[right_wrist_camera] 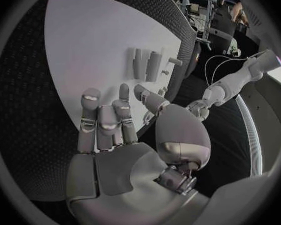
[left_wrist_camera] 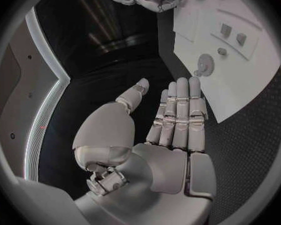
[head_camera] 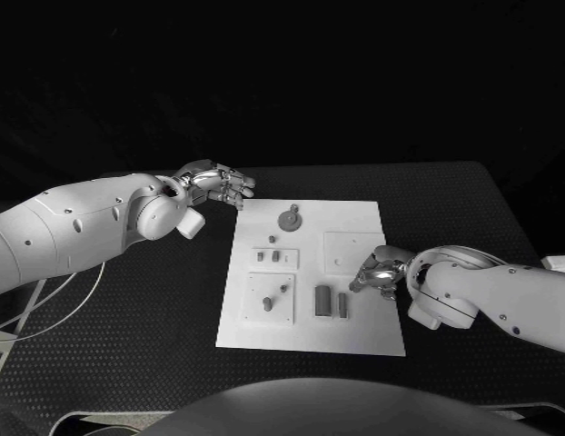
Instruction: Assemble the parts on the task board
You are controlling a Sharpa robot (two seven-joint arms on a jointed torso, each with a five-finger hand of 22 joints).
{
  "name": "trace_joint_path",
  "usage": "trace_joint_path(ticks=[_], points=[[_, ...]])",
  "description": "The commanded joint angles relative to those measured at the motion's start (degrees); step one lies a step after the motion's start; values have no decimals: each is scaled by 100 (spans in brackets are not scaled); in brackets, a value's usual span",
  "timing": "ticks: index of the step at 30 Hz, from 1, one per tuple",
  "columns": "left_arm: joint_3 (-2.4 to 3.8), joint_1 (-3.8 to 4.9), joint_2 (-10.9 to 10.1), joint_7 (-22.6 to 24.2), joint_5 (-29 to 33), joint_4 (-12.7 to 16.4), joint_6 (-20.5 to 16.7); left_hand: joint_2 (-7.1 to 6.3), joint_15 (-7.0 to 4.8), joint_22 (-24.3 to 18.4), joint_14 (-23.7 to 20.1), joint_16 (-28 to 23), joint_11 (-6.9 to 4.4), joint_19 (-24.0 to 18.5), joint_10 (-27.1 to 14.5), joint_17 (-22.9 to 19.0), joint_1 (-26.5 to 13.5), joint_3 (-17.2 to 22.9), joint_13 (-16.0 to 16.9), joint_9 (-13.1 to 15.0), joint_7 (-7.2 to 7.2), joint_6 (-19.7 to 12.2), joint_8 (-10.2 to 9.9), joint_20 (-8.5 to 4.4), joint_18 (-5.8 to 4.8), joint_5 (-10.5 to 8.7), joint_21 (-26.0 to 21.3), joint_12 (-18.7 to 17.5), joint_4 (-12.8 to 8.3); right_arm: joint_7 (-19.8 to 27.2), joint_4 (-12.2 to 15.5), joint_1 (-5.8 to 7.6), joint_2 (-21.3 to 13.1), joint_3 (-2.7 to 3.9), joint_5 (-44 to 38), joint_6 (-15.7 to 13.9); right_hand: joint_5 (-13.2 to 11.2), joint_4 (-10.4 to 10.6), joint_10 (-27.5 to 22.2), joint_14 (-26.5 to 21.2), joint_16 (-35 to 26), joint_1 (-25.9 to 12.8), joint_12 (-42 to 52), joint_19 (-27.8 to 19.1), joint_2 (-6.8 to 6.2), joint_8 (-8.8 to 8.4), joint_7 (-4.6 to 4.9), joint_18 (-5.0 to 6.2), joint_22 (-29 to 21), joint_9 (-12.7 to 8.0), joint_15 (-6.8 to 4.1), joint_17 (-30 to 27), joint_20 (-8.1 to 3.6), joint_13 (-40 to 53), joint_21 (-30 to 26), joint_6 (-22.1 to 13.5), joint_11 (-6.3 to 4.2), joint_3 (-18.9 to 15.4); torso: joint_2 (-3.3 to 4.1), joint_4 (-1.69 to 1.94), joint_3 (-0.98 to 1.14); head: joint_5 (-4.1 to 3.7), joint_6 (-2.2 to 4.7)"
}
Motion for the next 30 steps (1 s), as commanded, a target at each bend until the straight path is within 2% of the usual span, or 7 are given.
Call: trace_joint_path(ticks=[1, 5, 15, 21, 30], points=[[3, 5, 17, 49, -4, 9, 51, -50, 26, 5, -3, -18, -2, -2, -54, 9, -17, -2, -10, -6, -8, -47, 21, 9, 106, -3, -31, -14, 28, 282, -27, -5, 37, -1, -152, -89, -10, -105, 62, 42, -19, 173, -26, 28, 56, 36, 8, 156, 54, 13, -4, 9, -12, 7, 24, 52, -4, 17, 1, 2, -2, -1, 1], [3, 5, 13, 46, -4, 6, 49, -48, 26, 6, -3, -19, -2, -2, -55, 10, -16, -2, -10, -7, -8, -47, 22, 9, 107, -3, -31, -15, 28, 307, 1, -5, 57, -1, -152, -39, -10, -178, 69, 48, -25, 266, -32, 28, 96, 43, 4, 156, 53, 20, -5, 14, -2, 9, 19, 57, -6, 10, 1, 5, -2, -5, 1], [3, 5, 5, 44, -4, 14, 47, -48, 26, 7, -3, -20, -2, -2, -55, 12, -15, -1, -10, -7, -8, -48, 23, 9, 107, -3, -32, -15, 28, 387, 38, -6, 86, -2, -234, 96, -9, -342, 94, 70, -30, 528, -36, 30, 33, 85, -22, 156, 59, 49, -14, 56, 13, 24, 15, 118, -28, -3, 7, 3, -1, -3, 1], [3, 5, 10, 46, -4, 13, 57, -47, 26, 7, -3, -21, -2, -2, -56, 13, -14, -1, -10, -8, -7, -48, 23, 9, 107, -3, -33, -15, 28, 449, 8, -10, 166, -2, -389, 102, -9, -353, 119, 80, -39, 818, -49, 26, -22, 127, -37, 156, 63, 82, -22, 73, 21, 34, 11, 169, -43, -28, 2, 1, -2, -4, 1], [3, 5, 7, 44, -4, 18, 63, -48, 26, 8, -3, -23, -2, -2, -57, 15, -13, -1, -10, -8, -7, -49, 24, 10, 107, -3, -34, -15, 27, 478, -82, -59, 276, -4, -810, 97, -8, -366, 145, 123, -39, 1007, -63, 30, 34, 196, -55, 156, 62, 142, -30, 147, 18, 37, 5, 235, -60, -55, 2, 6, -1, 2, 1]])
